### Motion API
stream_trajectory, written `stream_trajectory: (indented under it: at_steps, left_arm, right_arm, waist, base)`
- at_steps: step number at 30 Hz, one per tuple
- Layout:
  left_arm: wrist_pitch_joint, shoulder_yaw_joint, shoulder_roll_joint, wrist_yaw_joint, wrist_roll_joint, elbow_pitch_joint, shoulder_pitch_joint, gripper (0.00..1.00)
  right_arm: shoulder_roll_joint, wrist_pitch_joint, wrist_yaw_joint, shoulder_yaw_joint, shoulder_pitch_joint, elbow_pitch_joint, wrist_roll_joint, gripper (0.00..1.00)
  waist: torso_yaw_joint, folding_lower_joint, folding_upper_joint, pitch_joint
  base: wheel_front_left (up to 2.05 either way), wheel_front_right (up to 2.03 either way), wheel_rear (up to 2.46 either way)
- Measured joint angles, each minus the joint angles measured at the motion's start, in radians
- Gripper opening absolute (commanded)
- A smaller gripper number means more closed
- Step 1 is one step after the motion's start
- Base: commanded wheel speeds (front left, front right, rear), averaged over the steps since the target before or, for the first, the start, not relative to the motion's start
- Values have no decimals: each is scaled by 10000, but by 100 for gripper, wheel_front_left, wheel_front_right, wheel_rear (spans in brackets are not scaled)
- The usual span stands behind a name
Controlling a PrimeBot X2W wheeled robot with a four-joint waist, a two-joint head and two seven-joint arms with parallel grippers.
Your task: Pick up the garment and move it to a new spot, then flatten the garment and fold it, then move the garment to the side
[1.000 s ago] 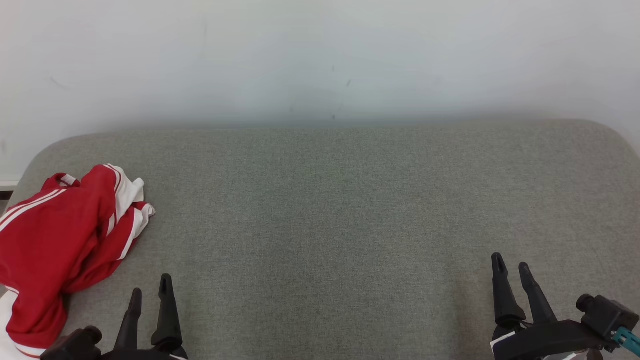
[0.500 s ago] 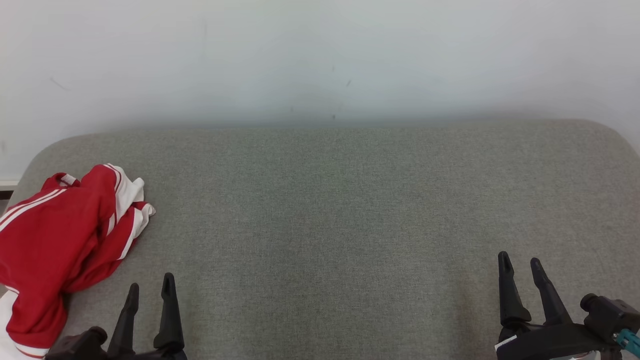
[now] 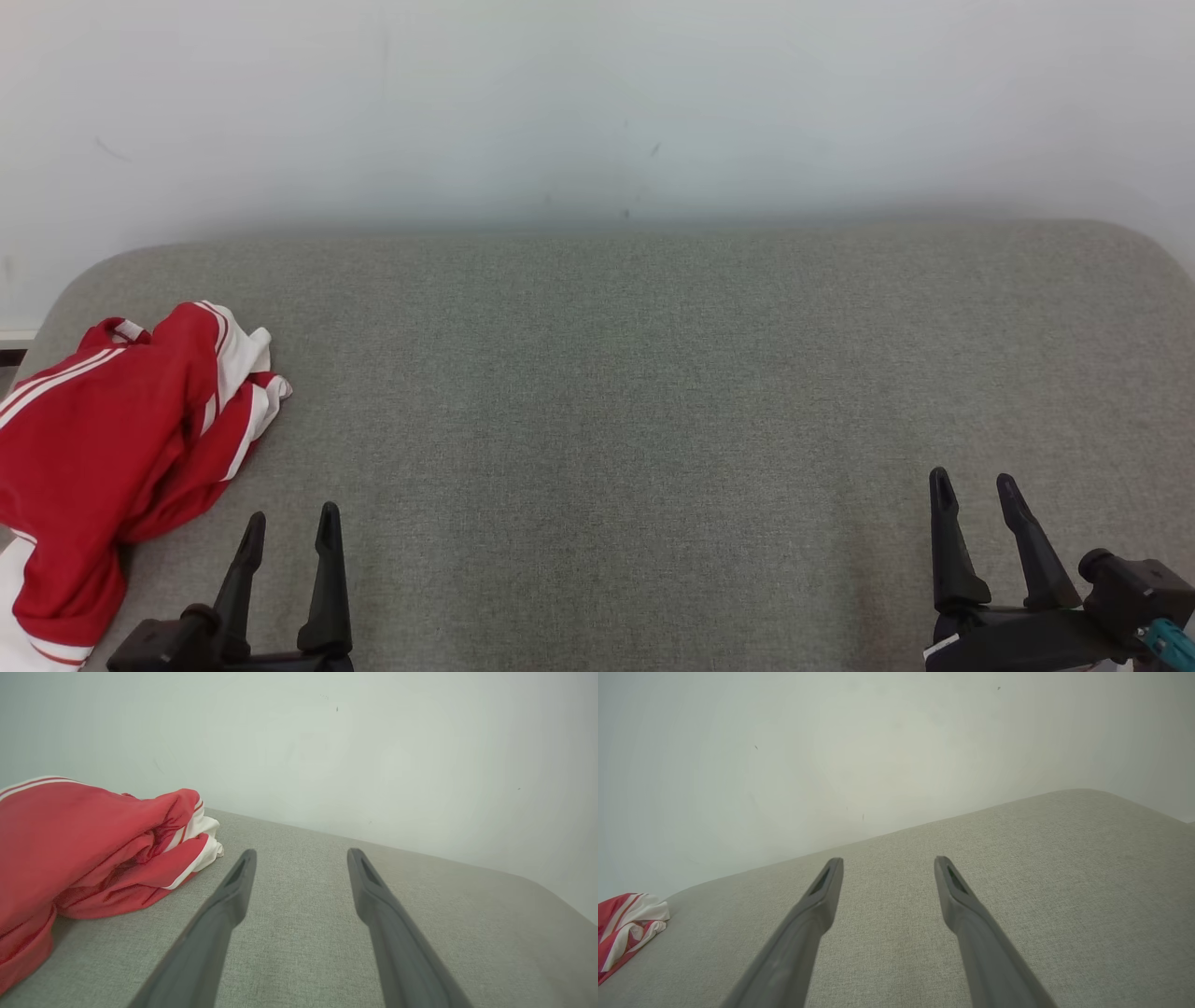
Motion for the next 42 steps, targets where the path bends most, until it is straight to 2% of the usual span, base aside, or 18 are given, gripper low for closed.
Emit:
stream_trajectory:
  at_steps: [25,42]
  left_arm:
    - [-393,-117,265,362,1772,-343,174,100]
    - [-130,136,535,293,1923,-756,361,100]
  right_arm:
    - [-6,77,2,77,198,-736,-1697,100]
    - [-10,52,2,-8,255,-915,-2412,100]
  waist:
    - [33,0,0,66]
    - [116,0,0,208]
  base:
    - [0,0,0]
    - [0,0,0]
